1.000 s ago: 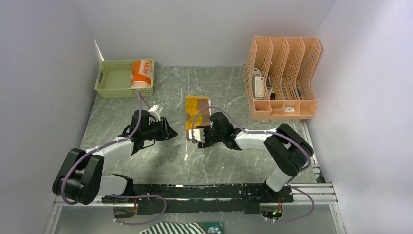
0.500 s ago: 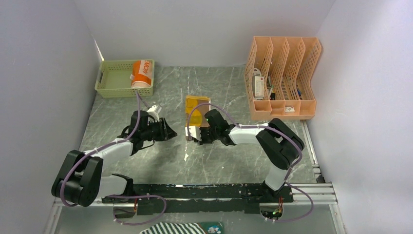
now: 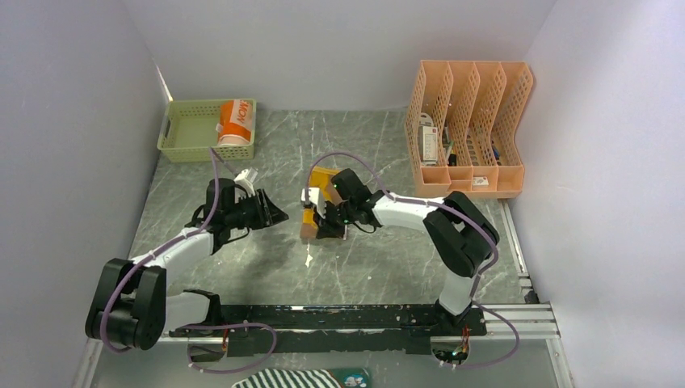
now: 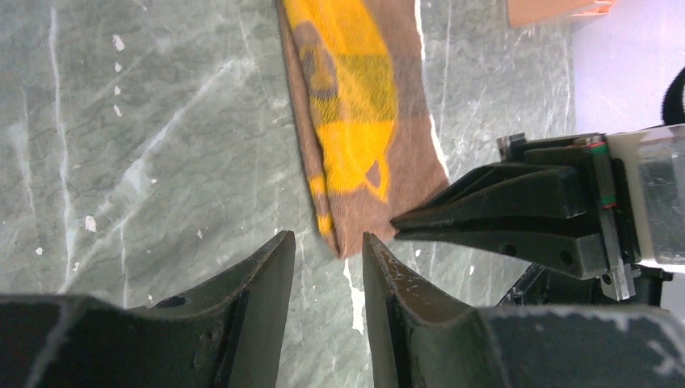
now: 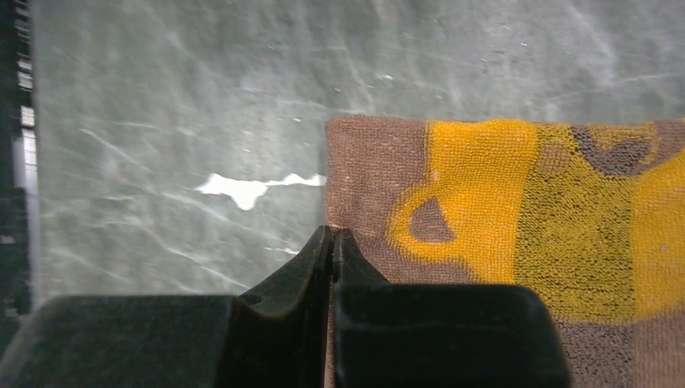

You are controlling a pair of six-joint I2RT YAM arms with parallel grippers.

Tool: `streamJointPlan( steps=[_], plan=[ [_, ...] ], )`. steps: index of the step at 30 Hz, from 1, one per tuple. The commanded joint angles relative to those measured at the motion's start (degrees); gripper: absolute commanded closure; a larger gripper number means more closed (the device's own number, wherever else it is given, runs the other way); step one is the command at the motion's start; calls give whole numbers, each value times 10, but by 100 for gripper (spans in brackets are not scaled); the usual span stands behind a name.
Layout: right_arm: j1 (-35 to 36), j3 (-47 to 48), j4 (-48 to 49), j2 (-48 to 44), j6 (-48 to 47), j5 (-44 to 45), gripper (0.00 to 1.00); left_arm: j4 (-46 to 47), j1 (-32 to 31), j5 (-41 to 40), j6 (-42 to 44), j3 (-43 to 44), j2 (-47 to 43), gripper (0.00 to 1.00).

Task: Roll the towels
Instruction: Roll the towel at the center of the board.

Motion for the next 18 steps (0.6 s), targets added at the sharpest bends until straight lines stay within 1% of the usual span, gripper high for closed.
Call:
streamJointPlan(
  steps=[1,4,7,10,14,18],
  plan=[
    [4,23,-66,0,95,-105,100,-30,10,41,1,34,-11,52],
    [-1,48,-81,13,134,-155,100,-38,11,55,3,45,-6,53],
    [-7,114,-147,65,148,-221,100,-48,12,61,4,54,-13,53],
    [-9,186,-216,114,137,-242,100,-65,12,66,14,63,-22,52],
    [-25,215,-215,153,164,-257,100,-68,12,95,13,63,-38,52],
    [-54,220,-196,175,203,-294,100,-84,12,97,11,55,-62,52]
  ],
)
